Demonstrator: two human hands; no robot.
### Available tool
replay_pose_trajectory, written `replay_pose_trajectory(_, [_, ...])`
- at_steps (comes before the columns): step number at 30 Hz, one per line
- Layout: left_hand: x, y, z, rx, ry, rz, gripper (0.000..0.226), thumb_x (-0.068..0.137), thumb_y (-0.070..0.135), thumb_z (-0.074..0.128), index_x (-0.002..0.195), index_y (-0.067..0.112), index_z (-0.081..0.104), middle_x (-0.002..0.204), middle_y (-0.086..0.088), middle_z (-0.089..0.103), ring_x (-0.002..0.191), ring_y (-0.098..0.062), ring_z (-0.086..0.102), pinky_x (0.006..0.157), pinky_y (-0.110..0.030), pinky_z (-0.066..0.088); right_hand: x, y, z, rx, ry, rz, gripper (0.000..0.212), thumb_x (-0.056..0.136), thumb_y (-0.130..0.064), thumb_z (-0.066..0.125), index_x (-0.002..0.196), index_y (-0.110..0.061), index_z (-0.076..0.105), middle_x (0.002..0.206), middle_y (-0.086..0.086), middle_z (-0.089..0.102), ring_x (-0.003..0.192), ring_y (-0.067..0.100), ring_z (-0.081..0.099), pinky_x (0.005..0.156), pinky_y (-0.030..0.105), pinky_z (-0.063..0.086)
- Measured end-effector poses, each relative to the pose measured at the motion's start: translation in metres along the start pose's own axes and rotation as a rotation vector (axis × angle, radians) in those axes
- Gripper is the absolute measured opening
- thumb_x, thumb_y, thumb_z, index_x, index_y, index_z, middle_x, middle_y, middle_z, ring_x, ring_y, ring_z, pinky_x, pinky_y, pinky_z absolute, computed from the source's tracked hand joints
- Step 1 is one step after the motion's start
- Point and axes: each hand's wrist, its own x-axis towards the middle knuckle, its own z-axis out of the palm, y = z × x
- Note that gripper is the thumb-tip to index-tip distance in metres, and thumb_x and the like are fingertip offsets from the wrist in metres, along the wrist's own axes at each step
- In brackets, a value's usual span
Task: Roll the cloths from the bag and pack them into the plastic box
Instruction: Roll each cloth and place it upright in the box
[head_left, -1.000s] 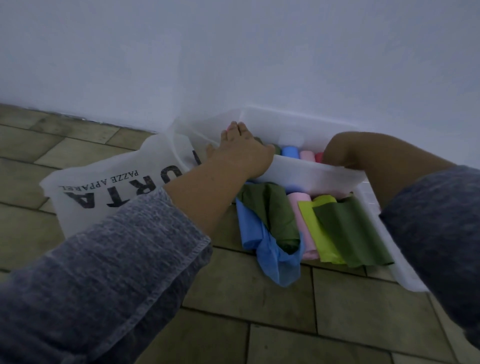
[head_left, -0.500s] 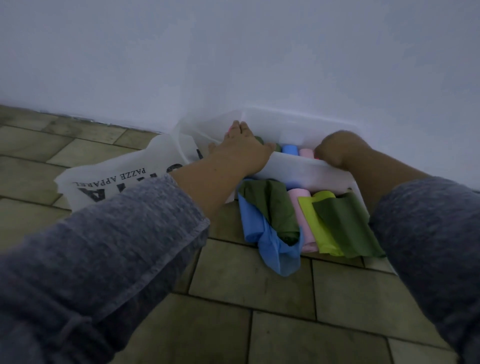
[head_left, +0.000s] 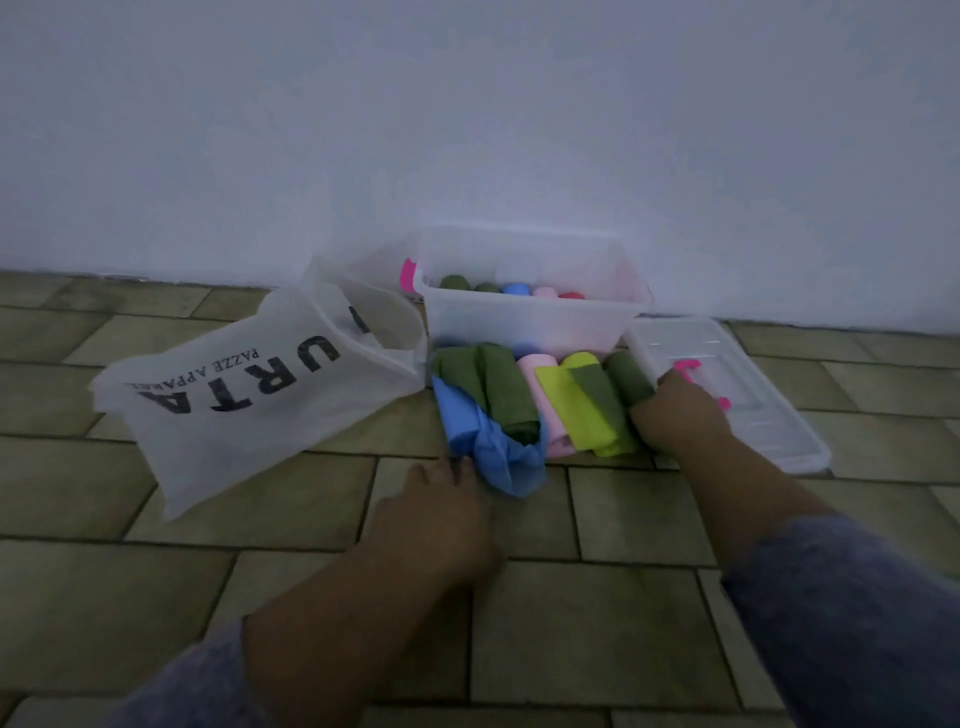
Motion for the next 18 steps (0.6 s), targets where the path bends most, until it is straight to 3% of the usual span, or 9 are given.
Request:
replay_pose_trajectory(4, [0.001,0.0,0.005,0.058,-0.044,-0.015,0.098,0.077,0.057,0.055,0.149,0.02,0.0,0.156,-0.01,0.003,0.142,-0.033,0.008,0.11,-0.049,0.027,-0.005,0.002,-0.008,-0.005,-0.114,0.049,0.042,0.077,-0.03,0.063,0.109,-0.004,0.057,0.108,0.015,0.063,0.099,0.032,0.06,0.076,0.032,0.047])
replay_pose_trajectory(7, [0.002,0.001,0.002,0.105,-0.078,-0.018,0.102,0.075,0.063,0.056,0.149,0.022,-0.001,0.158,-0.008,-0.001,0.143,-0.033,0.005,0.111,-0.048,0.022,-0.008,0.012,-0.013,0.197,-0.146,0.15,0.049,0.077,-0.034,0.07,0.111,-0.002,0.055,0.09,0.013,0.06,0.079,0.028,0.06,0.06,0.029,0.048])
replay_pose_trajectory(8, [0.002,0.001,0.001,0.119,-0.076,-0.016,0.104,0.074,0.065,0.056,0.149,0.023,-0.001,0.158,-0.007,-0.002,0.144,-0.033,0.005,0.111,-0.047,0.021,-0.008,0.016,-0.014,0.33,-0.149,0.192,0.048,0.077,-0.032,0.07,0.11,0.0,0.054,0.09,0.014,0.059,0.079,0.029,0.06,0.059,0.032,0.05])
replay_pose_trajectory(11, [0.001,0.0,-0.001,0.136,-0.033,-0.002,0.103,0.072,0.068,0.056,0.149,0.026,0.003,0.158,-0.005,0.0,0.143,-0.031,0.009,0.11,-0.046,0.024,-0.011,0.021,-0.027,0.812,-0.145,0.28,0.043,0.073,-0.02,0.071,0.107,0.002,0.055,0.104,0.021,0.062,0.093,0.038,0.062,0.081,0.049,0.056])
replay_pose_trajectory(14, [-0.002,-0.004,-0.001,0.143,0.011,0.003,0.101,0.071,0.071,0.054,0.149,0.026,0.008,0.158,-0.004,0.005,0.142,-0.028,0.013,0.108,-0.046,0.026,-0.028,0.008,-0.044,0.826,0.081,0.079,0.036,0.069,-0.021,0.069,0.099,-0.004,0.058,0.091,0.01,0.064,0.081,0.027,0.062,0.072,0.044,0.056])
replay_pose_trajectory(16, [-0.003,-0.005,0.0,0.141,0.049,0.017,0.1,0.069,0.073,0.053,0.148,0.027,0.011,0.156,-0.004,0.011,0.14,-0.027,0.018,0.106,-0.045,0.029,-0.052,-0.007,-0.048,0.692,0.351,-0.171,0.036,0.064,-0.026,0.068,0.096,-0.02,0.052,0.082,-0.007,0.057,0.074,0.016,0.057,0.063,0.032,0.048])
replay_pose_trajectory(18, [-0.005,-0.01,0.001,0.14,0.061,0.03,0.099,0.068,0.075,0.051,0.147,0.028,0.016,0.155,-0.003,0.016,0.139,-0.026,0.022,0.105,-0.045,0.031,-0.079,-0.019,-0.042,0.518,0.535,-0.444,0.042,0.061,-0.019,0.069,0.1,-0.022,0.054,0.085,-0.005,0.056,0.076,0.017,0.054,0.064,0.03,0.042])
